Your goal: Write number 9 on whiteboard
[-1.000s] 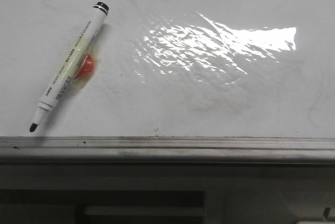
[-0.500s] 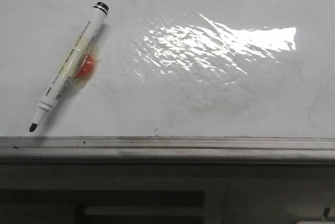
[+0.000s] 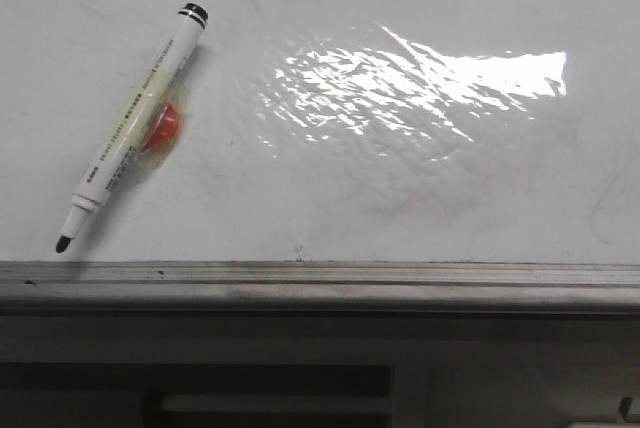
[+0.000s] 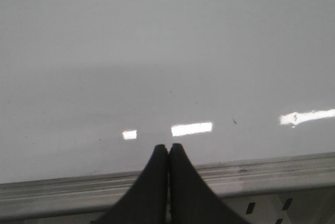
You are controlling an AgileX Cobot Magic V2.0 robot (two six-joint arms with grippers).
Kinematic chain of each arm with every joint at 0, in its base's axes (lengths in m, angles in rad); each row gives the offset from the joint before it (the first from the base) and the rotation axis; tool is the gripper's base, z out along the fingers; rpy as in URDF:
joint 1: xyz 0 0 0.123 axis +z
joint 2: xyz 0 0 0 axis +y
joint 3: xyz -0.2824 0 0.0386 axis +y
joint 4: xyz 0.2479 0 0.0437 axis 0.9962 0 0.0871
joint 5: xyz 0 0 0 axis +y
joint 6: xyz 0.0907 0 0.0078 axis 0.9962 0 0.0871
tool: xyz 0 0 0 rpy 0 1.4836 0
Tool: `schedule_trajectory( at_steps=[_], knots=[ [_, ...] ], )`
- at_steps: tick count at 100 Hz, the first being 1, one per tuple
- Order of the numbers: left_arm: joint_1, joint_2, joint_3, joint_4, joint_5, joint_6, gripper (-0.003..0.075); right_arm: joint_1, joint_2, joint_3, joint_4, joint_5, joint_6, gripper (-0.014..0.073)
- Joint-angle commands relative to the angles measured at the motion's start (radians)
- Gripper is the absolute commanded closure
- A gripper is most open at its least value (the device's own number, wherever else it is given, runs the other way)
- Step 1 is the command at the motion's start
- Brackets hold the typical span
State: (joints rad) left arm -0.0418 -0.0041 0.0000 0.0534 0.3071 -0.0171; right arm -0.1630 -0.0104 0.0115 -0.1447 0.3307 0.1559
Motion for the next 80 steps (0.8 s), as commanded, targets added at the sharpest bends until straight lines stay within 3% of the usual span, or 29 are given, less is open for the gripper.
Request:
schedule_trajectory(
  at_steps=[1,21,50,69,80],
  knots=[
    [-0.007,-0.028,0.019,0.006,-0.137,-0.003,0.0741,-0.007,-0.015,0.028,0.003,-0.039,-0.008,0.0655],
    [-0.007,-0.028,0.019,-0.001,-0.187,-0.003,0.0741,-0.007,-0.015,0.028,0.001,-0.162,-0.008,0.0655],
    [-0.006,-0.028,0.019,0.014,-0.197,-0.003,0.0741,-0.007,-0.015,0.028,0.012,-0.198,-0.008,0.0655],
    [-0.006,-0.028,0.019,0.009,-0.235,-0.003,0.0741,-0.007,-0.015,0.028,0.014,-0.344,-0.008,0.0655],
    [-0.006,-0.028,0.019,0.001,-0.278,-0.003,0.0741,-0.007,-0.009,0.024,0.014,-0.304,-0.008,0.0655]
  ],
)
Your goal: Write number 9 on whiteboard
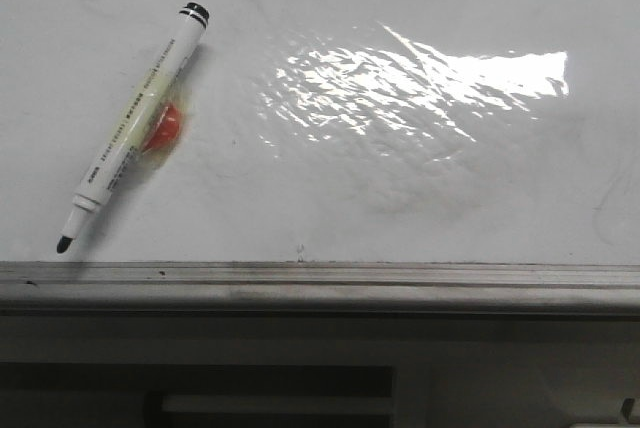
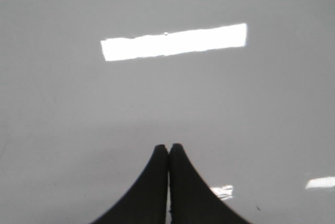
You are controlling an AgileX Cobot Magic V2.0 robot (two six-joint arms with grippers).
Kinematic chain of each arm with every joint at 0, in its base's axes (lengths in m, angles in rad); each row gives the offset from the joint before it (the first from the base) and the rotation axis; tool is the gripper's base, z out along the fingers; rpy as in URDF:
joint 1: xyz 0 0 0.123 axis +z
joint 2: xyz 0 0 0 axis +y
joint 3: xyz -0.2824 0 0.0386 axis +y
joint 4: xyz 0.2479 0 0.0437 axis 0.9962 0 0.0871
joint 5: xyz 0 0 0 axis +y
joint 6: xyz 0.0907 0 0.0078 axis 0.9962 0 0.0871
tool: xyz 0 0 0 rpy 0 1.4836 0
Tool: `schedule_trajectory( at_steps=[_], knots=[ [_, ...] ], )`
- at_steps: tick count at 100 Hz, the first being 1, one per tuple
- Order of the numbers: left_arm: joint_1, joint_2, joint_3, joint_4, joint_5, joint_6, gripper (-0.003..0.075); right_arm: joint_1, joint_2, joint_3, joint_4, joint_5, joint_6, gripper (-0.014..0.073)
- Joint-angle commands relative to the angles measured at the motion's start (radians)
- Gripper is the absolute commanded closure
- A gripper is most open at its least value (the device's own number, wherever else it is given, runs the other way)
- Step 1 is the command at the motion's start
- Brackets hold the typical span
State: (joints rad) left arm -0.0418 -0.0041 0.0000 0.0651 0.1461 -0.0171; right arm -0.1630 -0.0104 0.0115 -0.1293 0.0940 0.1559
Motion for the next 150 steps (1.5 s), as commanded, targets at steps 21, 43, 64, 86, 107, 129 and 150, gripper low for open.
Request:
schedule_trajectory(
  at_steps=[21,43,64,86,107,129,150],
  knots=[
    [-0.006,-0.028,0.004,-0.226,-0.153,-0.005,0.0741,0.014,-0.005,-0.050,0.048,-0.014,-0.008,0.0655],
    [-0.006,-0.010,-0.086,-0.224,0.016,0.003,0.0741,0.017,-0.005,-0.163,0.050,0.132,-0.008,0.0655],
    [-0.009,0.061,-0.213,-0.227,0.062,0.051,0.0741,0.030,-0.005,-0.230,0.129,0.274,-0.008,0.0655],
    [-0.009,0.105,-0.265,-0.169,0.062,0.077,0.0741,0.034,0.043,-0.292,0.155,0.410,-0.008,0.0655],
    [-0.009,0.144,-0.265,-0.160,0.080,0.093,0.0735,0.040,0.197,-0.338,0.190,0.451,-0.008,0.0655],
    [-0.009,0.148,-0.259,-0.160,0.041,0.093,0.0377,0.094,0.241,-0.342,0.190,0.410,-0.008,0.0655],
    [-0.009,0.148,-0.259,-0.227,-0.018,0.082,0.0183,0.140,0.241,-0.342,0.190,0.409,-0.008,0.0655]
  ],
)
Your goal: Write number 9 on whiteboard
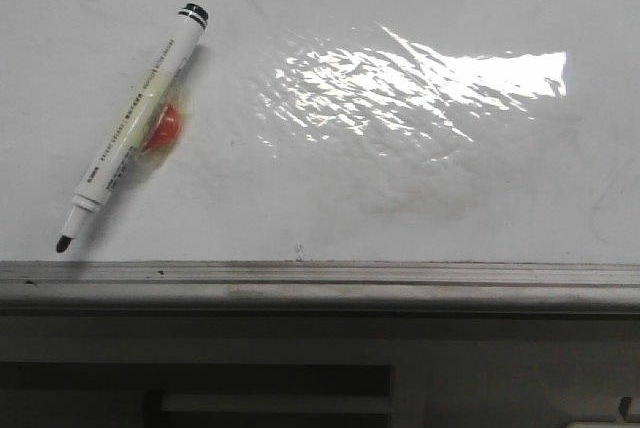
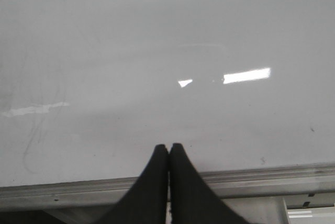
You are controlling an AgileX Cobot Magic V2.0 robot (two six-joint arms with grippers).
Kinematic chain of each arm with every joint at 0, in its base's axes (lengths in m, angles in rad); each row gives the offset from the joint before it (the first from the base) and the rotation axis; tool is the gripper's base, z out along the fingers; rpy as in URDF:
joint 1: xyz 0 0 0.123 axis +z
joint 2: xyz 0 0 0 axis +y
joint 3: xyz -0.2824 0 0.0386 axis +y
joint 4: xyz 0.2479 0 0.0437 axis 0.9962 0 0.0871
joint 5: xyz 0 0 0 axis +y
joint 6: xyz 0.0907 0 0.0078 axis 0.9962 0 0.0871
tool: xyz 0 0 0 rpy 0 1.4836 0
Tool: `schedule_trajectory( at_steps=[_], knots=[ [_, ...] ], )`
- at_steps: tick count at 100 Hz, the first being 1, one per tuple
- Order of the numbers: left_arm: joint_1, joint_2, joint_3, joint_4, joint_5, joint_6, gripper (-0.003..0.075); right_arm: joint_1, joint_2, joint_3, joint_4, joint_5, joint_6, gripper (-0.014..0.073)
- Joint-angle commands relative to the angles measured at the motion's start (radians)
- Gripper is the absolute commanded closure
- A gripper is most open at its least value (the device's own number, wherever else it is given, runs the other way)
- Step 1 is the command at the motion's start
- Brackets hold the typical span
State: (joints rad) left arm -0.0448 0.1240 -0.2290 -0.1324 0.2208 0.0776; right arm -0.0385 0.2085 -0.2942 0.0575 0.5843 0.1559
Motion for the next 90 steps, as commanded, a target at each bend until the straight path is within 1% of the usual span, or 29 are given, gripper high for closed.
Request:
schedule_trajectory(
  at_steps=[1,15,24,35,42,50,62,76,90],
  knots=[
    [-0.006,0.020,-0.030,-0.029,-0.093,-0.012,0.0188,0.015,0.022,-0.036,0.004,-0.082,-0.008,0.0655],
    [-0.019,0.020,-0.032,-0.038,-0.078,-0.008,0.0224,0.019,0.022,-0.034,0.004,-0.076,-0.008,0.0655],
    [-0.069,0.020,-0.033,-0.053,-0.069,0.038,0.0227,0.019,0.022,-0.024,0.004,-0.080,-0.008,0.0655],
    [-0.175,0.020,-0.033,-0.109,-0.066,0.093,0.0227,0.019,0.022,-0.007,0.004,-0.107,-0.008,0.0655],
    [-0.245,0.025,-0.033,-0.127,-0.064,0.098,0.0227,0.019,0.022,-0.004,0.004,-0.116,-0.008,0.0655],
    [-0.334,0.051,-0.033,-0.132,-0.054,0.100,0.0227,0.019,0.022,-0.004,0.004,-0.118,-0.008,0.0655],
    [-0.469,0.125,-0.033,-0.130,-0.051,0.149,0.0227,0.019,0.022,-0.004,0.004,-0.124,-0.008,0.0655],
    [-0.583,0.255,-0.033,-0.128,-0.122,0.149,0.0227,0.019,0.022,-0.004,0.004,-0.126,-0.008,0.0655],
    [-0.662,0.406,-0.033,-0.128,-0.263,0.149,0.0227,0.019,0.022,-0.004,0.004,-0.126,-0.008,0.0655]
  ],
)
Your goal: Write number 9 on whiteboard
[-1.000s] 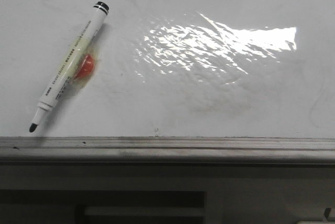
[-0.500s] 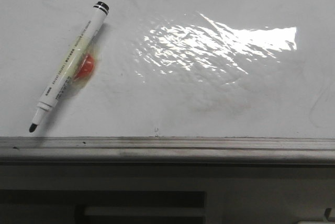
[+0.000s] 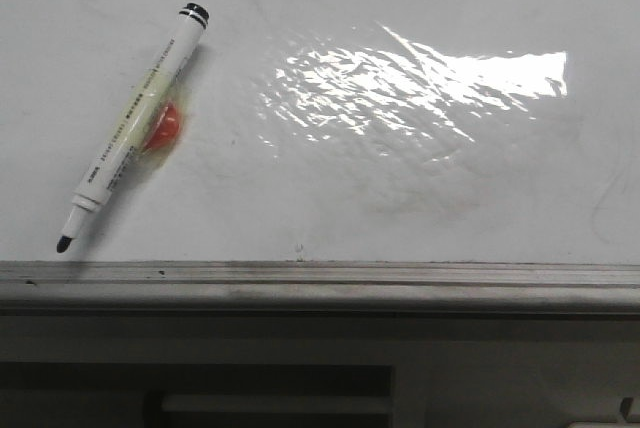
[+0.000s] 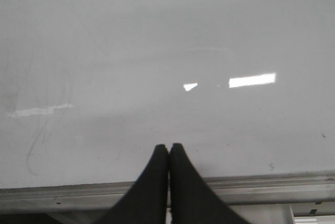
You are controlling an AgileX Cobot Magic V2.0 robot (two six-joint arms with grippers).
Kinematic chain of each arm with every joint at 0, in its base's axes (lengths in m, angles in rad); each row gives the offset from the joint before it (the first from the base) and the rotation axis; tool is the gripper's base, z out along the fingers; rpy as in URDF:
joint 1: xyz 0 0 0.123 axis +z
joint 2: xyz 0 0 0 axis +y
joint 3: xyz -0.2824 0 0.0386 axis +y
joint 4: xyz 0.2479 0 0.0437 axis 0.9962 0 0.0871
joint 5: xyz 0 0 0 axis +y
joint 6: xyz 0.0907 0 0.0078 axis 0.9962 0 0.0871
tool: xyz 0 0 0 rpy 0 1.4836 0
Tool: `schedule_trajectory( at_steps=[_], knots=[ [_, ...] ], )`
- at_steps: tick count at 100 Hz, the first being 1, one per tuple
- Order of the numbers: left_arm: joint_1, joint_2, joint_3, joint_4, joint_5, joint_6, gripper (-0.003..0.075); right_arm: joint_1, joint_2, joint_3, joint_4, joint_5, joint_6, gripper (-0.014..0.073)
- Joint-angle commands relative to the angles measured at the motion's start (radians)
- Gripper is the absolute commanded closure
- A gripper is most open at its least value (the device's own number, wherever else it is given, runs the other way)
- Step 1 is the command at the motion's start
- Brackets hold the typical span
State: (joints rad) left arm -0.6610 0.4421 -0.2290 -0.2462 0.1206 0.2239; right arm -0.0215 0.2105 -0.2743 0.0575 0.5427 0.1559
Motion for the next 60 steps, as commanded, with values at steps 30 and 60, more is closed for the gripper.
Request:
schedule_trajectory(
  at_steps=[30,60],
  knots=[
    [-0.147,0.378,-0.033,-0.014,-0.407,0.003,0.0227,0.002,0.020,-0.022,0.004,-0.080,-0.008,0.0655],
    [-0.209,0.557,-0.039,-0.014,-0.586,-0.008,0.0228,0.002,0.020,-0.022,0.004,-0.080,-0.008,0.0655]
  ],
)
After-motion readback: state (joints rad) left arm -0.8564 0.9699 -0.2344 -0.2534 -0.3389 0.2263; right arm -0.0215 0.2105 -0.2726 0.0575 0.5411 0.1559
